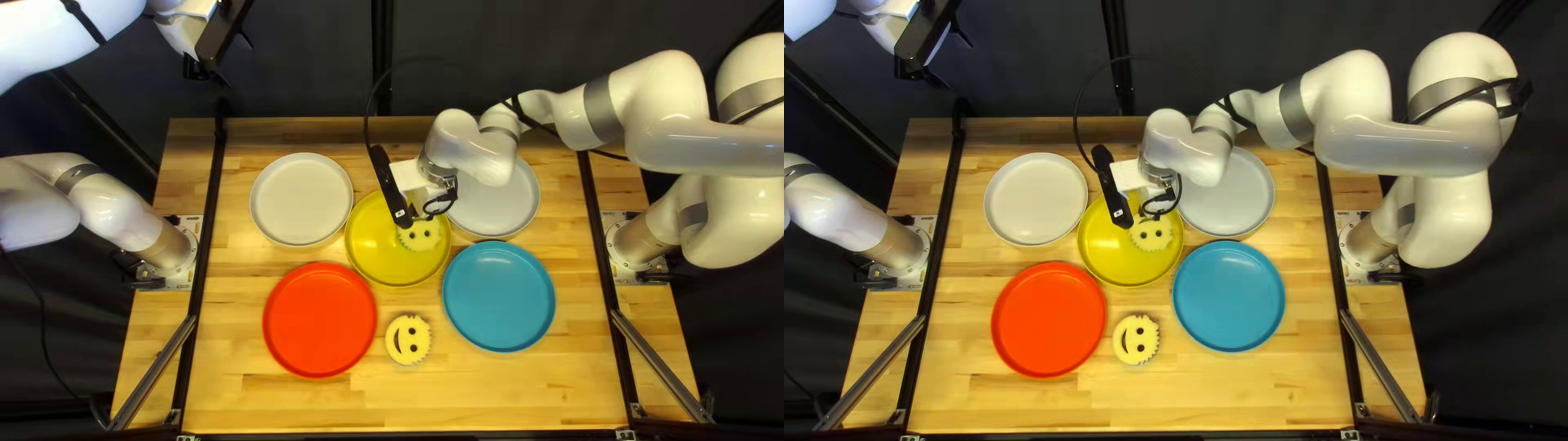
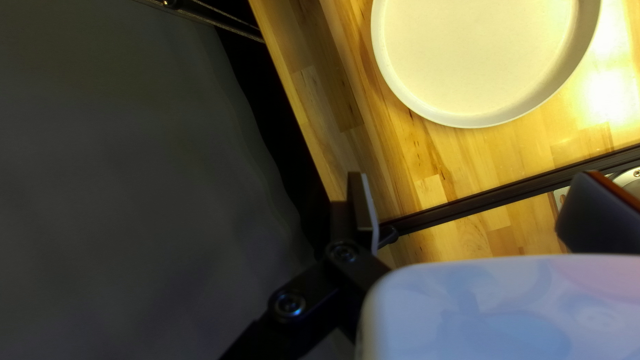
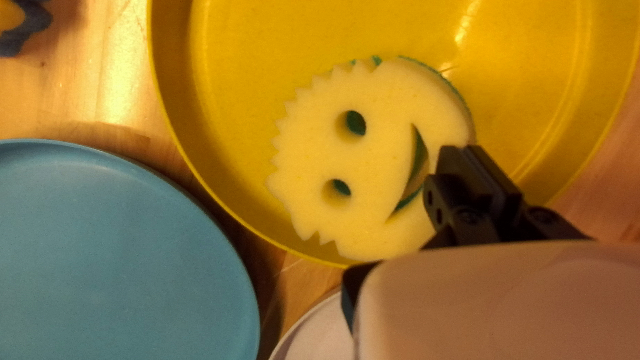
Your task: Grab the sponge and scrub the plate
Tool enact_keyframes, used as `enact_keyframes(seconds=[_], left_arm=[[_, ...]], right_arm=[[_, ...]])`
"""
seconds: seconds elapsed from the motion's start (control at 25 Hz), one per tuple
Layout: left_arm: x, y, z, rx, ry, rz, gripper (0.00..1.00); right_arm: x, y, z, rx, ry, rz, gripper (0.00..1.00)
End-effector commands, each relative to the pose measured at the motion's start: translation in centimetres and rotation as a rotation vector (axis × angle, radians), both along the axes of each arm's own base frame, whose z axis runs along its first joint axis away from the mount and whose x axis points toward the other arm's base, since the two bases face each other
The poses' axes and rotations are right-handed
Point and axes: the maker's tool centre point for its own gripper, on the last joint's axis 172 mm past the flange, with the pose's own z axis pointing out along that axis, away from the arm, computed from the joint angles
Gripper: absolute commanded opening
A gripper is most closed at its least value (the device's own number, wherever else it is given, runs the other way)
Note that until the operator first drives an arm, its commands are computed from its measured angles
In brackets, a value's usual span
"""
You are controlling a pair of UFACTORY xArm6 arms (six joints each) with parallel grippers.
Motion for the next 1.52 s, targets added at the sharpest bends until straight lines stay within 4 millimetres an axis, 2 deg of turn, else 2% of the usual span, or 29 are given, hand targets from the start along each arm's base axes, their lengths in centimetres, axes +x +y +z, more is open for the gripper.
enact_keyframes(seconds=[0.04,0.36,0.64,0.8,0.96,1.08,1.32,1.52], left_arm=[[0.0,0.0,0.0,0.0,0.0,0.0,1.0],[0.0,0.0,0.0,0.0,0.0,0.0,1.0],[0.0,0.0,0.0,0.0,0.0,0.0,1.0],[0.0,0.0,0.0,0.0,0.0,0.0,1.0],[0.0,0.0,0.0,0.0,0.0,0.0,1.0],[0.0,0.0,0.0,0.0,0.0,0.0,1.0],[0.0,0.0,0.0,0.0,0.0,0.0,1.0],[0.0,0.0,0.0,0.0,0.0,0.0,1.0]], right_arm=[[0.3,-2.1,-0.2,-0.015,0.005,0.011,0.0],[0.4,-3.0,0.5,-0.051,-0.012,0.02,0.0],[0.2,1.2,-0.4,-0.068,-0.013,0.048,0.0],[0.1,2.8,-0.7,-0.076,-0.006,0.061,0.0],[0.3,3.3,-0.7,-0.083,0.0,0.066,0.0],[0.3,2.2,-1.0,-0.084,0.004,0.063,0.0],[1.1,-1.8,-1.6,-0.062,0.008,0.04,0.0],[1.8,-3.1,-1.1,-0.055,0.006,0.029,0.0]])
